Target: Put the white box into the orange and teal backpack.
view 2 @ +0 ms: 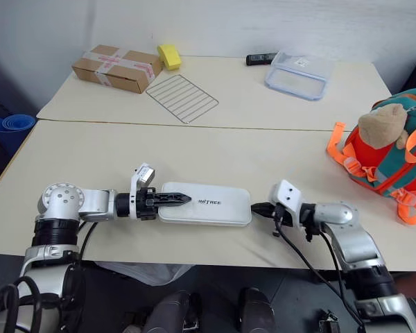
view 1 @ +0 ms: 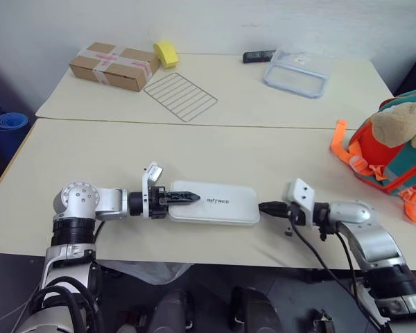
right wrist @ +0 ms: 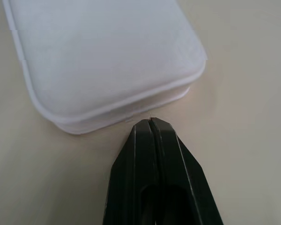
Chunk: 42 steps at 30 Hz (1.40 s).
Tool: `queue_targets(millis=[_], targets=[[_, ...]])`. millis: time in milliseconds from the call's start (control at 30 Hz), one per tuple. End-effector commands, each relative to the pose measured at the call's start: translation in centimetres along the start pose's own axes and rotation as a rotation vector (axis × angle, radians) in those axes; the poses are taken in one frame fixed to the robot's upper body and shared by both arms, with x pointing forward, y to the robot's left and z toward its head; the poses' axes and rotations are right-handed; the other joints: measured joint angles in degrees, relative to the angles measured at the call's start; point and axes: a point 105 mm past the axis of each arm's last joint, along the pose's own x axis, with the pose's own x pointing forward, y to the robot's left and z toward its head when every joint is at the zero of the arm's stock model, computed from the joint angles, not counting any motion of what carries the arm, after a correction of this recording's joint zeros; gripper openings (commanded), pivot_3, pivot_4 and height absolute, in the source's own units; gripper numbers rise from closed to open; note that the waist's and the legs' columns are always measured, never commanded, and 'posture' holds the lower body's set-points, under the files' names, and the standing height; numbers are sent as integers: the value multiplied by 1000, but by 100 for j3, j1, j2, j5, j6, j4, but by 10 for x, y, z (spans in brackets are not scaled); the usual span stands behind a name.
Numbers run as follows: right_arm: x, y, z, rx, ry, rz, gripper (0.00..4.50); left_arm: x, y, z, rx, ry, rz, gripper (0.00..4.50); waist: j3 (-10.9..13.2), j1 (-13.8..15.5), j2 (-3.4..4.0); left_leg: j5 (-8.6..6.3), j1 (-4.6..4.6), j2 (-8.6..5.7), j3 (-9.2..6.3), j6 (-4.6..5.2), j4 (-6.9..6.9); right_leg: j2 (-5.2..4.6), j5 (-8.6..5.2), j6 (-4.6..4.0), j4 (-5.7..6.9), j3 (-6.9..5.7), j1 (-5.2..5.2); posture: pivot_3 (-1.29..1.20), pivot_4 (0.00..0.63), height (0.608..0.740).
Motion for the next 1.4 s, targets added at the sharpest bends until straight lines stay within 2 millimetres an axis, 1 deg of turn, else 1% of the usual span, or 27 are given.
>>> queue_targets(millis=[33,67,100,167,200,267,300,367,433,467,500,567,600,733,800,833,900,933,1000,1033,1100,1167,1267,1333,1367,1400], targets=[[-38,-10,-2,70,-73,-147,167,-7,-14,-9,138,7,-37,1262,0,-2,0,-1,0,1,-1,-1,-2,0,0,0,-1,0,0,0,150,740],[-51,-13,-5,90,-88,-214,352,-7,-18,-11,186,-4,-60,1262,1,-2,1,-1,0,1,0,-2,-3,2,0,0,-3,1,0,0,150,740],[-65,-16,-10,130,-101,-283,562,-9,-24,-9,251,-48,-100,1262,1,0,1,-1,-1,2,0,-3,-4,2,0,0,-7,1,-1,0,150,740],[-91,-18,-17,161,-110,-406,1180,-14,-34,-6,405,-128,-163,1262,2,8,4,-5,-1,5,3,-9,-5,2,0,-1,-33,3,-1,0,150,740],[-104,-19,-21,174,-116,-469,1491,-17,-37,-5,475,-157,-185,1262,2,9,4,-20,-2,5,4,-35,-5,1,0,-1,-40,4,-1,0,150,740],[-128,-22,-26,186,-128,-604,2179,-21,-34,-10,624,-148,-167,1262,2,7,4,-24,-1,9,7,-42,-6,2,-1,-2,-45,5,-1,0,150,740],[-136,-23,-28,194,-134,-650,2517,-22,-31,-11,675,-141,-161,1262,1,2,5,-25,-1,11,6,-45,-8,3,-1,-2,-46,4,-3,0,150,740],[-161,-26,-35,208,-135,-764,3162,-26,-26,-9,777,-142,-129,1262,2,-10,18,-29,4,12,15,-49,-17,3,-2,-5,-47,12,-6,0,150,740],[-186,-34,-36,203,-139,-863,3847,-33,-33,-5,833,-170,-161,1262,4,-13,19,-31,1,13,18,-47,-19,2,-2,-5,-46,13,-12,0,150,740],[-194,-39,-35,194,-147,-897,4244,-35,-36,-5,848,-174,-175,1262,4,-11,19,-32,-1,14,19,-44,-19,1,-2,-5,-46,13,-14,0,150,740],[-202,-47,-32,172,-148,-926,4470,-37,-39,-4,861,-181,-194,1262,4,-16,20,-33,-1,13,19,-41,-19,1,-2,-5,-46,12,-15,0,150,740],[-209,-58,-26,144,-154,-954,4470,-38,-40,-5,879,-176,-211,1262,5,-33,23,-37,0,13,27,-32,-18,-4,-2,-4,-46,15,-16,0,150,740],[-211,-67,-20,128,-171,-963,4470,-37,-41,-6,884,-168,-217,1262,5,-37,23,-37,2,13,30,-29,-17,-4,-1,-3,-44,16,-16,0,150,740],[-207,-93,-4,90,-211,-963,4470,-34,-47,-5,894,-172,-242,1262,8,-30,26,-17,2,14,30,5,-16,-3,-1,-3,-38,14,-16,0,150,740],[-198,-113,10,89,-267,-954,4470,-32,-49,-7,891,-169,-251,1262,9,-29,26,-15,2,14,29,7,-15,-1,-1,-3,-38,12,-16,0,150,740],[-192,-119,15,89,-286,-939,4470,-31,-49,-8,889,-167,-253,1262,9,-39,26,-14,0,14,29,9,-14,-2,-1,-3,-39,12,-16,0,150,740],[-182,-126,20,85,-297,-900,4470,-30,-49,-8,887,-165,-254,1262,10,-43,28,-12,0,13,33,13,-11,-2,0,-1,-39,14,-14,0,150,740],[-173,-129,23,80,-298,-862,4470,-30,-49,-8,885,-164,-253,1262,10,-38,28,-11,0,13,31,13,-11,-2,0,-1,-39,13,-15,0,150,740],[-154,-138,32,66,-319,-817,4087,-32,-49,-6,883,-172,-249,1262,10,-37,29,-8,-1,15,30,11,-11,3,0,-1,-38,11,-14,0,150,740],[-148,-141,34,60,-325,-808,3897,-33,-49,-5,883,-176,-247,1262,10,-38,29,-6,-2,14,33,14,-11,3,0,-1,-39,11,-15,0,150,740],[-135,-151,45,44,-371,-797,3246,-38,-51,0,867,-209,-245,1262,10,-43,28,-4,-2,12,35,17,-7,2,1,1,-39,12,-14,0,150,740],[-115,-153,59,34,-422,-736,2582,-44,-54,5,861,-255,-252,1262,11,-89,28,-3,-2,12,37,18,-1,2,3,4,-38,14,-13,0,150,740],[-84,-144,77,20,-483,-607,1580,-52,-55,11,853,-307,-234,1262,11,-160,28,0,-2,16,30,13,-5,2,2,4,-29,11,-13,0,150,740],[-59,-127,93,23,-537,-489,904,-57,-53,12,844,-327,-206,1262,11,-183,29,1,-4,19,28,10,-8,6,2,4,-17,8,-12,0,150,740],[-49,-119,99,20,-553,-440,585,-60,-52,12,840,-335,-195,1262,12,-189,30,1,-3,20,29,9,-8,7,2,4,-16,9,-13,0,150,740],[-45,-113,102,19,-560,-413,270,-61,-51,12,838,-340,-189,1262,12,-193,30,1,-5,20,30,9,-9,7,2,4,-16,9,-13,0,150,740]])
